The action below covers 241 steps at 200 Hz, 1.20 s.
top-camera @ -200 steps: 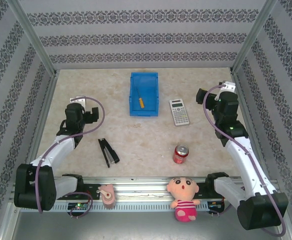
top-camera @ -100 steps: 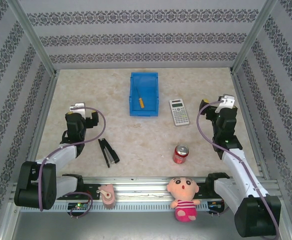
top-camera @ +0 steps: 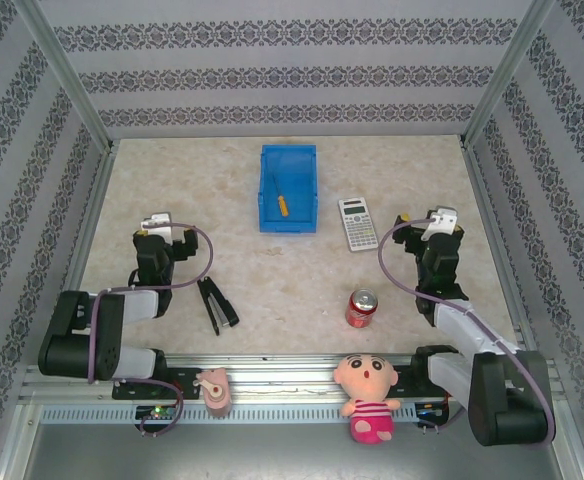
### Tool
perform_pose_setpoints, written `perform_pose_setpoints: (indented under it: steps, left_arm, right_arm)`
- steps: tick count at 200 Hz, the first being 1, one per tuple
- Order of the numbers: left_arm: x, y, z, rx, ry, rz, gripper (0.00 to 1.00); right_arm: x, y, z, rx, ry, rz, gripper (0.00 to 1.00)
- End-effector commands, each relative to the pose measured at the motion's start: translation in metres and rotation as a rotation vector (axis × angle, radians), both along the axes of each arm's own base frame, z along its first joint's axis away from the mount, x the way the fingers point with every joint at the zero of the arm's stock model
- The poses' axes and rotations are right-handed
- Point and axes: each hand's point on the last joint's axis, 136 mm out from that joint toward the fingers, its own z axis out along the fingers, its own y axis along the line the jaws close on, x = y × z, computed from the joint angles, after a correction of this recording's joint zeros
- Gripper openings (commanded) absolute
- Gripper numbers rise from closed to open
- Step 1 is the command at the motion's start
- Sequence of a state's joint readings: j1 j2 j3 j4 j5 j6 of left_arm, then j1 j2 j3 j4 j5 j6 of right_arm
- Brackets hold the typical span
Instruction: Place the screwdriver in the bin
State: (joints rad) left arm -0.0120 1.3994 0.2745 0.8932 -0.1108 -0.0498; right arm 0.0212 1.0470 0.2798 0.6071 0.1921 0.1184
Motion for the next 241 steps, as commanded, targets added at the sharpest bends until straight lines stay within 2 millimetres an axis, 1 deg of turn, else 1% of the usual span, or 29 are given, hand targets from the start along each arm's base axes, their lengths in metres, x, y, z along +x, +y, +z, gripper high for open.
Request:
perform_pose_setpoints:
  steps: [1, 33, 41, 56, 82, 113, 123, 130, 132, 134, 156, 171, 179, 187, 241]
  left_arm:
    - [0.005, 0.009, 0.012, -0.001, -0.104, 0.036, 0.99]
    - [0.008, 0.010, -0.003, -0.006, -0.111, 0.041, 0.99]
    - [0.008, 0.011, -0.002, -0.003, -0.124, 0.043, 0.99]
    - [0.008, 0.009, -0.003, -0.010, -0.101, 0.031, 0.99]
    - [0.010, 0.013, -0.005, -0.010, -0.088, 0.058, 0.99]
    - [0.012, 0.013, -0.006, -0.009, -0.082, 0.058, 0.99]
    - [0.014, 0.012, -0.006, -0.008, -0.076, 0.052, 0.99]
    - [0.016, 0.012, -0.007, -0.008, -0.067, 0.050, 0.99]
    - [0.016, 0.012, -0.007, -0.008, -0.065, 0.052, 0.99]
    - [0.016, 0.012, -0.007, -0.008, -0.063, 0.051, 0.99]
    - [0.023, 0.006, -0.010, -0.005, -0.032, 0.014, 0.99]
    - [0.031, -0.003, -0.014, -0.001, 0.018, -0.040, 0.99]
    - [0.034, -0.011, -0.015, 0.000, 0.028, -0.094, 0.99]
    - [0.035, -0.014, -0.014, 0.005, 0.029, -0.108, 0.99]
    - [0.034, -0.014, -0.015, 0.003, 0.031, -0.111, 0.99]
  right_arm:
    - [0.004, 0.002, -0.002, -0.028, -0.026, 0.034, 0.98]
    - [0.014, 0.006, -0.016, -0.028, 0.011, 0.058, 0.98]
    - [0.017, 0.007, -0.017, -0.022, 0.002, 0.060, 0.98]
    - [0.023, 0.010, -0.025, -0.019, 0.012, 0.077, 0.98]
    - [0.035, 0.015, -0.029, -0.030, 0.019, 0.110, 0.98]
    - [0.047, 0.023, -0.052, -0.028, 0.043, 0.158, 0.98]
    - [0.051, 0.023, -0.049, -0.024, 0.017, 0.161, 0.98]
    - [0.048, 0.023, -0.056, -0.018, 0.062, 0.162, 0.98]
    - [0.053, 0.023, -0.050, -0.019, 0.053, 0.163, 0.98]
    - [0.054, 0.023, -0.049, -0.019, 0.058, 0.166, 0.98]
    - [0.056, 0.023, -0.048, -0.018, 0.033, 0.170, 0.98]
    - [0.056, 0.023, -0.049, -0.020, 0.052, 0.169, 0.98]
    - [0.056, 0.023, -0.049, -0.019, 0.045, 0.167, 0.98]
    - [0.056, 0.023, -0.049, -0.020, 0.039, 0.168, 0.98]
    - [0.056, 0.023, -0.049, -0.021, 0.040, 0.169, 0.98]
